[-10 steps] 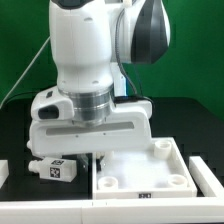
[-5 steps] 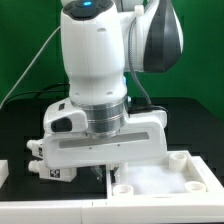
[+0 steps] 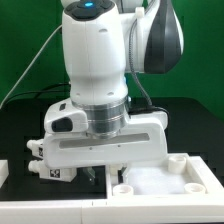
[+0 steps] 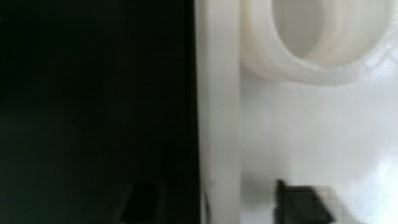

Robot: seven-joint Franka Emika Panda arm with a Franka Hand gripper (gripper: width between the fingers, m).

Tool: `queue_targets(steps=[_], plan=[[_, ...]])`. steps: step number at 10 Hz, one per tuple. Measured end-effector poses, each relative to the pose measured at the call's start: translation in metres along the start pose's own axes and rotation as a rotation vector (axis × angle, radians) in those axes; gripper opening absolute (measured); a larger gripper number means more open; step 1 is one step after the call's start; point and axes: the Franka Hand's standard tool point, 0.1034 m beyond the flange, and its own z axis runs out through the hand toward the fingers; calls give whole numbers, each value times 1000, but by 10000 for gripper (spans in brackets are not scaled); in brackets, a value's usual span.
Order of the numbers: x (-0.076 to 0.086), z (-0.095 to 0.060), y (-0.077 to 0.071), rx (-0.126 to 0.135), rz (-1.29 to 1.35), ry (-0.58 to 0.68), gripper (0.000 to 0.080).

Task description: Assemble one leg

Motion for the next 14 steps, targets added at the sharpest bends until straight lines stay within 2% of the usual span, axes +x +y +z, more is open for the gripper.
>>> queue_targets(steps=[1, 2, 3, 5, 6, 11, 12, 13, 14], plan=[[-2, -3, -2, 2, 3, -12, 579], [-8, -20, -9, 7, -1, -29, 579], [-16, -36, -15, 10, -4, -20, 634], [-35, -65, -24, 17, -1, -24, 647], [-38, -72, -29, 11, 22, -16, 647], [-38, -67, -28, 11, -10, -22, 648], [-43, -63, -24, 2, -50, -26, 648], [-51, -61, -14, -10, -164, -38, 648], [-60, -66, -1, -11, -200, -50, 648]])
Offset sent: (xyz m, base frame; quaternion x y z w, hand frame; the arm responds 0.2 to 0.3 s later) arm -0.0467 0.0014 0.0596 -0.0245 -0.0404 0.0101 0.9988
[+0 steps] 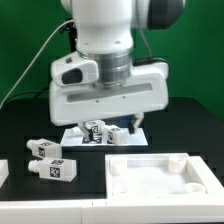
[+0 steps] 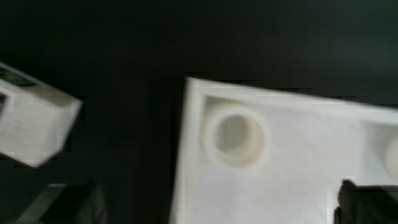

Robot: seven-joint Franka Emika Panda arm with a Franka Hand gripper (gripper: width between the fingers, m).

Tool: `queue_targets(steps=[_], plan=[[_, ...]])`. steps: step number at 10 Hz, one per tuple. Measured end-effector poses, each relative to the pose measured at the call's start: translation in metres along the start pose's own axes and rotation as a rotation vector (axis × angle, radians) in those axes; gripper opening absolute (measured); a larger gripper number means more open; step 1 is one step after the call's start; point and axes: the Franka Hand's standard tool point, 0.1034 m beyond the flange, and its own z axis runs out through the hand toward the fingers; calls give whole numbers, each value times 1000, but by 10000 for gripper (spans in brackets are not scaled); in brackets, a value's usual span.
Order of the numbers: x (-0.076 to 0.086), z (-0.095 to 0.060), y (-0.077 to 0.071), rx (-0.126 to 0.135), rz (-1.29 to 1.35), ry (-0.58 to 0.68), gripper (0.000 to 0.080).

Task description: Assemble one leg

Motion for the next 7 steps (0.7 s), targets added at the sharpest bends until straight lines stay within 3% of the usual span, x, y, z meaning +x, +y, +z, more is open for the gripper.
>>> queue_targets(steps=[1, 2, 3, 4, 7], plan=[[-10, -7, 0, 18, 61, -43, 648], [-14, -7, -12, 15, 113, -57, 648], [-13, -7, -31, -8, 72, -29, 648], [-15, -7, -32, -1, 59, -36, 648], [-20, -2, -38, 35, 64, -210, 648]])
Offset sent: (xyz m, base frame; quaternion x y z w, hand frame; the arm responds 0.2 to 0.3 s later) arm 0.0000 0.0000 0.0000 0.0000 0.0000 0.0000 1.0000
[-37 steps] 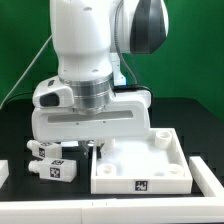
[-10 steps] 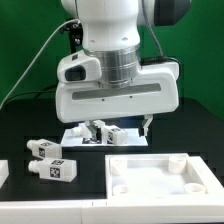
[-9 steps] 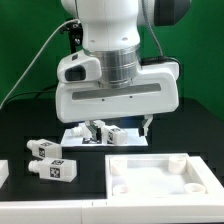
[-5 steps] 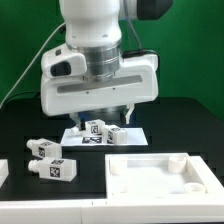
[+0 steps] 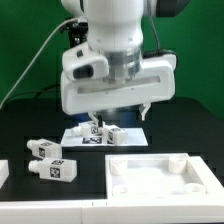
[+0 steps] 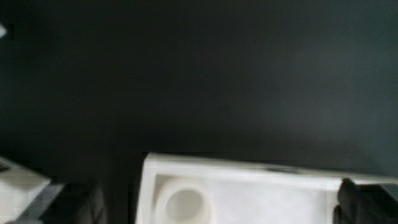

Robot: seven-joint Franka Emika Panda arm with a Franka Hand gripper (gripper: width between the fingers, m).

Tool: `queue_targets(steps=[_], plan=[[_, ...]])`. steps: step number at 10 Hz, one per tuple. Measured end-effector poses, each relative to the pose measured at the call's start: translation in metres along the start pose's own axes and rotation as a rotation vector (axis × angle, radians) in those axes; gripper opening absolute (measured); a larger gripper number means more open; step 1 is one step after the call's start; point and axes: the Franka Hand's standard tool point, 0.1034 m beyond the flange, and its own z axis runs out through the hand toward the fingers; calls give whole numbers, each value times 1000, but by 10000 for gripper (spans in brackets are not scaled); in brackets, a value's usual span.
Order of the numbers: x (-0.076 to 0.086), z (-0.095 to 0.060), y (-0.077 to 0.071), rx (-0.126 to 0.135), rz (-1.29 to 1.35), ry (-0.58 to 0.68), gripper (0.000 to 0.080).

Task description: Assemble one leg

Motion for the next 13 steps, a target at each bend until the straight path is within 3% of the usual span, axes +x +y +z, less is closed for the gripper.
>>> queue_targets(steps=[1, 2, 3, 8, 9, 10, 11, 13], plan=[[-6, 8, -9, -29, 33, -26, 648], [-25, 26, -23, -48, 8, -105, 648], [-34, 39, -27, -49, 1, -162, 648], [-42, 53, -29, -26, 3, -439, 648], [-51, 62, -24, -50, -26, -491, 648], [-62, 73, -19, -55, -26, -553, 648], [-65, 76, -12, -54, -5, -558, 648], [-65, 76, -12, -54, -4, -558, 648]])
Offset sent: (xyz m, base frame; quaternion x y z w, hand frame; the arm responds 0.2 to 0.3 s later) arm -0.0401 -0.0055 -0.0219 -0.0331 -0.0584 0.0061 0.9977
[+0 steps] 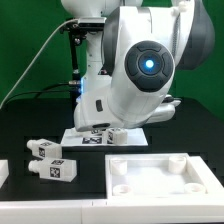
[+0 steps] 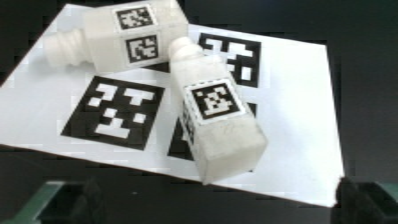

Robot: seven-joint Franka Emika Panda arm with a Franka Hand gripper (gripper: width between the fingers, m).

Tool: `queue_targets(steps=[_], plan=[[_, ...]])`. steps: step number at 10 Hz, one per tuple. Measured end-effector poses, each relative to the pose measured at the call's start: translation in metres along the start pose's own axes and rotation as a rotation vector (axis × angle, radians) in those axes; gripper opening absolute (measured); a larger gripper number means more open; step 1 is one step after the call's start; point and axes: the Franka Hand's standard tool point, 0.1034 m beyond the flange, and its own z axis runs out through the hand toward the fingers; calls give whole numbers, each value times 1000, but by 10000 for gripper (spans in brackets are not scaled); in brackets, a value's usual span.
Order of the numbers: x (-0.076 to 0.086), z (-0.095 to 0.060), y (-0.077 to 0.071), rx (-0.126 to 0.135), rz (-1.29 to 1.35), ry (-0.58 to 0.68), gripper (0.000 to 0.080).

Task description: Assemble one leg

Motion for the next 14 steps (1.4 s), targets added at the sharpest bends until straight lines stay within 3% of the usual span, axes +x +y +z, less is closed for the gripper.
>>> queue_targets(steps=[2, 4, 5, 9, 11, 13, 14], plan=[[1, 6, -1, -4, 8, 10, 648], [-6, 48, -9, -18, 39, 3, 648], [-6, 55, -11, -22, 43, -6, 648], [-4, 51, -10, -21, 44, 1, 648], [0, 63, -13, -27, 57, -24, 648], [1, 65, -13, -28, 56, -23, 648], [1, 65, -13, -28, 56, -24, 526]])
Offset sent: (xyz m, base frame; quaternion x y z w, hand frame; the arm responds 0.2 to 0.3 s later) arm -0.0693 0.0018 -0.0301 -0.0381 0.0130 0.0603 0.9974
